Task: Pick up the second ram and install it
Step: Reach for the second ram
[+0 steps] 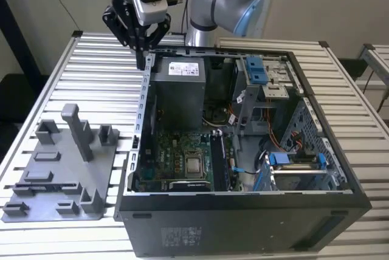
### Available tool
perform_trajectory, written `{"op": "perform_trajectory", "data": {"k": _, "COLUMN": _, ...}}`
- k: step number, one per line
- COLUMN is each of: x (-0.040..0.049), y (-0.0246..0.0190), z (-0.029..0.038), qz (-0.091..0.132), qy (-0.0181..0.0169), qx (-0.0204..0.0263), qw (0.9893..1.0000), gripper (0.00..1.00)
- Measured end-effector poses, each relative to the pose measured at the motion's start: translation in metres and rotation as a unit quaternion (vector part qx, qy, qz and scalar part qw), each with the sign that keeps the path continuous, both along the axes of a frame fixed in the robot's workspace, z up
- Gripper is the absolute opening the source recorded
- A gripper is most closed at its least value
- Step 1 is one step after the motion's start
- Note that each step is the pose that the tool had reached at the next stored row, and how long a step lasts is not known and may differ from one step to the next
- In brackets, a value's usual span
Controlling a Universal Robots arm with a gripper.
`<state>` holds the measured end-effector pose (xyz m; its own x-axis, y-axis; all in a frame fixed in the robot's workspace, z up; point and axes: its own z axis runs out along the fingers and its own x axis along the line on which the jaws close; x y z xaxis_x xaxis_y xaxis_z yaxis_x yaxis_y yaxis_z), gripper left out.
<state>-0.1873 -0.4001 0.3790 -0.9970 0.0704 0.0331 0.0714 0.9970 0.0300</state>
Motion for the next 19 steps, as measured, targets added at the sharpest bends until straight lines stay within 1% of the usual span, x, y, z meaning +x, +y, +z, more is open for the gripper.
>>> {"op": "perform_trajectory", "data": {"k": 2, "x": -0.007, "y": 0.0, "z": -0.0004, "qz": 0.0, "qy": -0.0039, "qx": 0.0, "qw": 1.0, "gripper": 0.11}}
{"op": "perform_trajectory", "data": {"k": 4, "x": -0.0151, "y": -0.0001, "z": -0.0004, "qz": 0.0, "qy": -0.0059, "qx": 0.0, "qw": 1.0, "gripper": 0.11}}
{"op": "perform_trajectory", "data": {"k": 6, "x": -0.022, "y": -0.0002, "z": -0.0004, "qz": 0.0, "qy": -0.0061, "qx": 0.0, "qw": 1.0, "gripper": 0.11}}
{"op": "perform_trajectory", "data": {"k": 11, "x": -0.035, "y": -0.0007, "z": -0.0004, "qz": 0.0, "qy": -0.0061, "qx": 0.001, "qw": 1.0, "gripper": 0.11}}
{"op": "perform_trajectory", "data": {"k": 19, "x": -0.0507, "y": -0.0007, "z": -0.0002, "qz": 0.0, "qy": -0.0061, "qx": 0.0011, "qw": 1.0, "gripper": 0.11}}
